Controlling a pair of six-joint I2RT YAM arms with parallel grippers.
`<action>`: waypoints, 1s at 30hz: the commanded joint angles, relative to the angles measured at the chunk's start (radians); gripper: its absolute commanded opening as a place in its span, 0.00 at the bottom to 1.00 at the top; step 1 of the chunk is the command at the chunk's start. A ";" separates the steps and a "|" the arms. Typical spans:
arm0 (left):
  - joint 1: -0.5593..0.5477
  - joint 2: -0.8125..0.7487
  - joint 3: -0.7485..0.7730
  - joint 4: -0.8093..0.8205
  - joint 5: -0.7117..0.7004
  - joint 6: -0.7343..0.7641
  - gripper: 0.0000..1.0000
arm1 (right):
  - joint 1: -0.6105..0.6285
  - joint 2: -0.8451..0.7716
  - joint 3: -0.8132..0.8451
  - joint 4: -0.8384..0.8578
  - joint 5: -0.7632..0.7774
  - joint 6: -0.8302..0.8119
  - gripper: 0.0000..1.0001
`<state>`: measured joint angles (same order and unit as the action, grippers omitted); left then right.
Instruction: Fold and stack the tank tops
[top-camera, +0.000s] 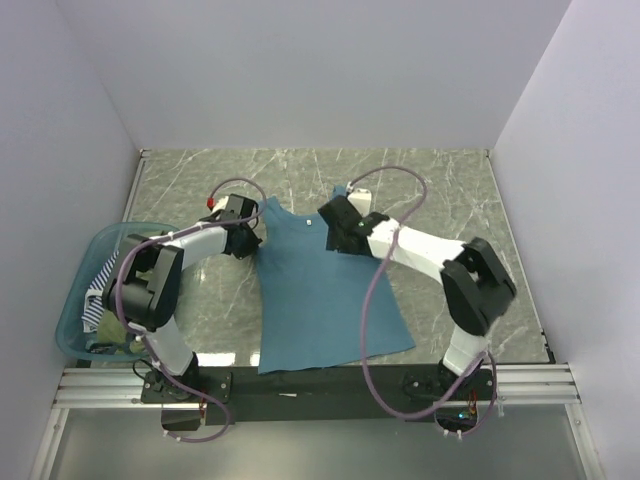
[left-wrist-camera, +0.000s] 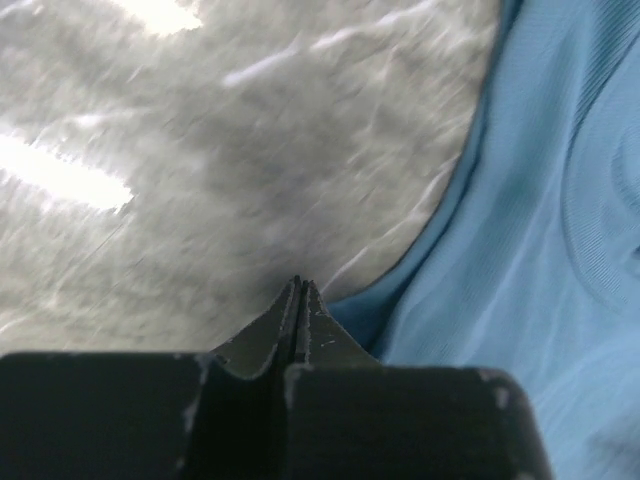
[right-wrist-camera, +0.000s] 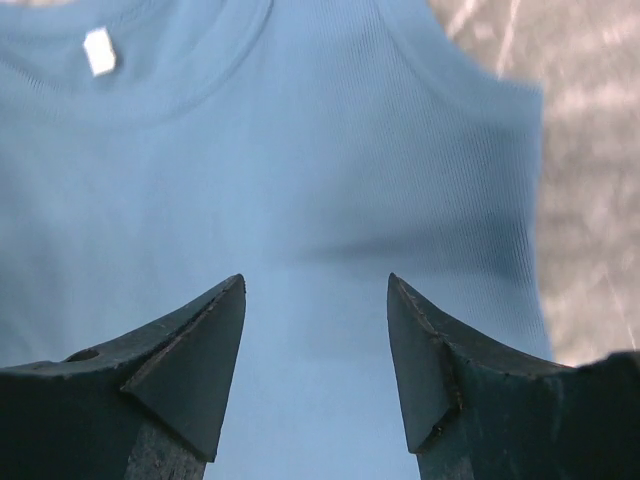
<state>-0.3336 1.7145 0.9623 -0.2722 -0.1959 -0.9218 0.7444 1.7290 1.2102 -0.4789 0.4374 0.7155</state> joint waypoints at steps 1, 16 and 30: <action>0.001 0.037 0.065 -0.009 0.012 0.001 0.01 | -0.049 0.117 0.129 -0.033 -0.032 -0.082 0.66; 0.034 0.167 0.231 -0.051 0.024 0.012 0.01 | -0.229 0.472 0.541 -0.179 -0.241 -0.203 0.66; 0.126 0.477 0.694 -0.137 0.151 0.064 0.01 | -0.373 0.849 1.190 -0.372 -0.446 -0.248 0.67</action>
<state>-0.2211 2.1536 1.5753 -0.3878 -0.0967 -0.8825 0.4171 2.5301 2.2951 -0.7982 0.0586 0.4808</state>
